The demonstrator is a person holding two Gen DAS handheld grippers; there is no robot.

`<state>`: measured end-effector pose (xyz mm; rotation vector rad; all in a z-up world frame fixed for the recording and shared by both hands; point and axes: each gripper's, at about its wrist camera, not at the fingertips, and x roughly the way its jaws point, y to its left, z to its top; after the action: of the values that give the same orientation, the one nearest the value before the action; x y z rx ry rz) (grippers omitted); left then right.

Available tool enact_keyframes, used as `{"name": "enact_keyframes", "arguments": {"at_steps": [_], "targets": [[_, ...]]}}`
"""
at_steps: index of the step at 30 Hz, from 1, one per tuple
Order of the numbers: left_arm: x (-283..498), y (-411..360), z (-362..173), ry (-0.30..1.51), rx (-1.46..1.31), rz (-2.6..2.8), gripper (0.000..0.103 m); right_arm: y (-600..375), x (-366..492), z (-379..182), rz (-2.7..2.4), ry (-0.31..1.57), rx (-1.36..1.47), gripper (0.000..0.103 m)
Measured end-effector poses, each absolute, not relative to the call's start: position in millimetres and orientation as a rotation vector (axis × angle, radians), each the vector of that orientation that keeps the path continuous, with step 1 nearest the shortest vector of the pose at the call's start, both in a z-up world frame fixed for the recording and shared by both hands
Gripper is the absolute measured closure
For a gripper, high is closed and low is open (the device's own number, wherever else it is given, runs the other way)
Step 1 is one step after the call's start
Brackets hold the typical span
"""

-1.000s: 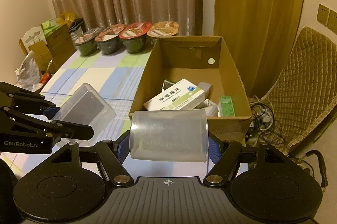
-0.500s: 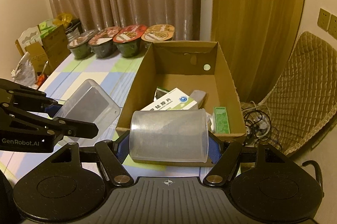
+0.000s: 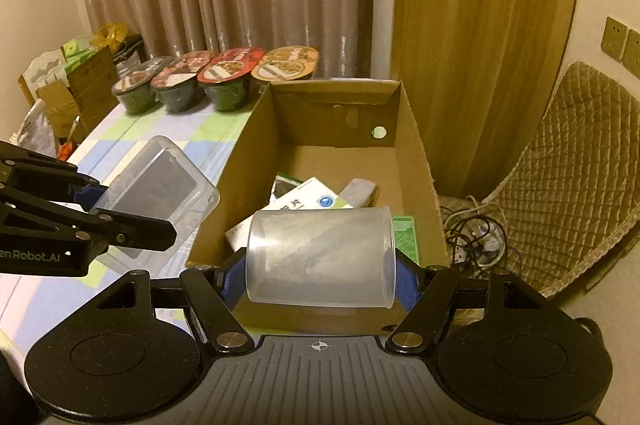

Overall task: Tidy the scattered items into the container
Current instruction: 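Lower both clear containers with both tools into the cardboard box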

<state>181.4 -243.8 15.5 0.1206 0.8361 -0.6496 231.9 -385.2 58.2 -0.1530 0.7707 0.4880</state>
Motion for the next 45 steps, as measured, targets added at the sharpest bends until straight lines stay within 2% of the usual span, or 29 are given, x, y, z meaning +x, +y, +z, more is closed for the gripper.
{"name": "enact_keyframes", "arguments": {"at_steps": [45], "targets": [[242,-262,-9,0.863,-0.012,-0.610,0.077,-375,290,45,0.470,0.787,-0.204,0.029]]}}
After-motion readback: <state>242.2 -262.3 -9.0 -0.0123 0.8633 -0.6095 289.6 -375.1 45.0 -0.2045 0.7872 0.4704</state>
